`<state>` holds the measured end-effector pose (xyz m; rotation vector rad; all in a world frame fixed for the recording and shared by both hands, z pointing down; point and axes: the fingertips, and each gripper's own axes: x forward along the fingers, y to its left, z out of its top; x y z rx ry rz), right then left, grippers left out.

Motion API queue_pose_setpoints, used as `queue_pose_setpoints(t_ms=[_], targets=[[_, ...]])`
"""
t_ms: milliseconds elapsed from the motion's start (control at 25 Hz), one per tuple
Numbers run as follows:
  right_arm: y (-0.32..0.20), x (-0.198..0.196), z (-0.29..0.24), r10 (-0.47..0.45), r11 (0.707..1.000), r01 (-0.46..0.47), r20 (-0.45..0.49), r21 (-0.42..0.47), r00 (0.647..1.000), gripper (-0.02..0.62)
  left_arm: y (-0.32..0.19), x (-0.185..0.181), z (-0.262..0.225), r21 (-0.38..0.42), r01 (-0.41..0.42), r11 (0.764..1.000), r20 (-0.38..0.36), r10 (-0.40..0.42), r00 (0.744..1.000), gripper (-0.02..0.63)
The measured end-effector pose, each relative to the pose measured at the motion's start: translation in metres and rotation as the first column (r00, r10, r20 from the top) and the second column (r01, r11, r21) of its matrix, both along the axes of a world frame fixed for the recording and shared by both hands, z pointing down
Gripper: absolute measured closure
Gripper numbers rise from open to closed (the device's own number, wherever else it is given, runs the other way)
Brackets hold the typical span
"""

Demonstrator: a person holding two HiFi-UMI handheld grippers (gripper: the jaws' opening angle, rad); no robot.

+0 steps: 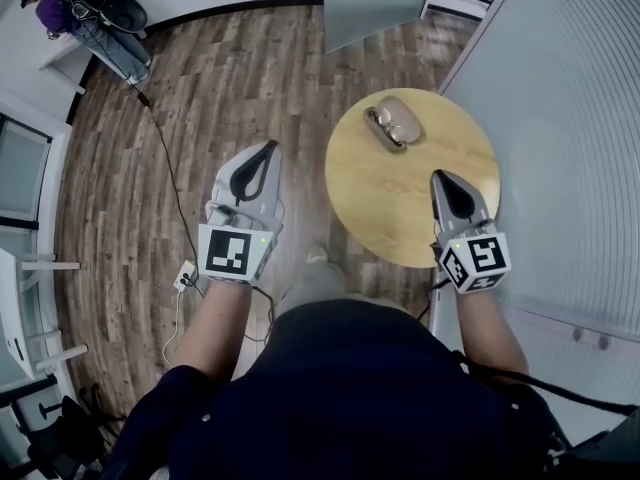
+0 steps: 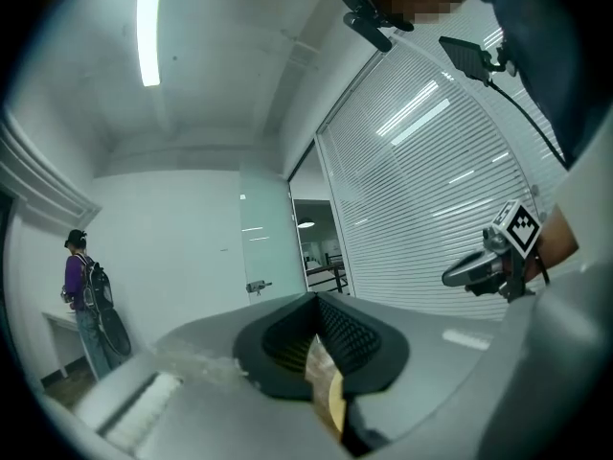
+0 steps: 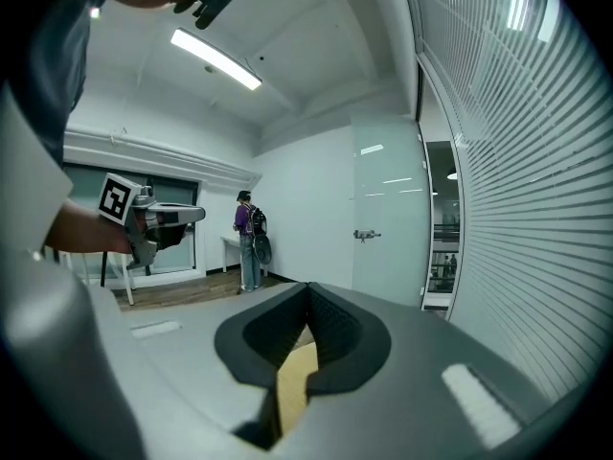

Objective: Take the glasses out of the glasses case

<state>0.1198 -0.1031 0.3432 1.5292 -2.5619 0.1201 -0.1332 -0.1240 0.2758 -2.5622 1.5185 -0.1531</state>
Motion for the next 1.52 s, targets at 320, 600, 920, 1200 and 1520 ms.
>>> queue_pose_setpoints(t_ms=[320, 600, 920, 1200, 1520], targets=[[-0.068, -0.025, -0.003, 0.069, 0.997, -0.071, -0.039, -0.039, 0.997, 0.586, -0.085, -0.022, 0.004, -0.013, -0.083, 0.996, -0.044, 0.082, 0.996, 0.601], [-0.105, -0.039, -0.006, 0.141, 0.988, -0.144, -0.054, -0.057, 0.989, 0.586, -0.135, -0.029, 0.013, -0.032, -0.163, 0.986, -0.043, 0.161, 0.986, 0.6], [-0.13, -0.02, 0.011, 0.132, 0.982, -0.143, -0.09, -0.124, 0.987, 0.586, -0.166, 0.004, 0.024, -0.071, -0.199, 0.977, -0.075, 0.193, 0.978, 0.6], [-0.169, -0.017, 0.047, 0.096, 0.98, -0.106, -0.068, -0.167, 0.993, 0.586, -0.188, 0.017, 0.035, -0.092, -0.186, 0.978, -0.041, 0.182, 0.982, 0.6], [-0.203, -0.005, 0.105, 0.073, 0.969, -0.083, -0.054, -0.23, 0.996, 0.586, -0.221, 0.027, 0.059, -0.113, -0.159, 0.981, -0.034, 0.156, 0.987, 0.6]])
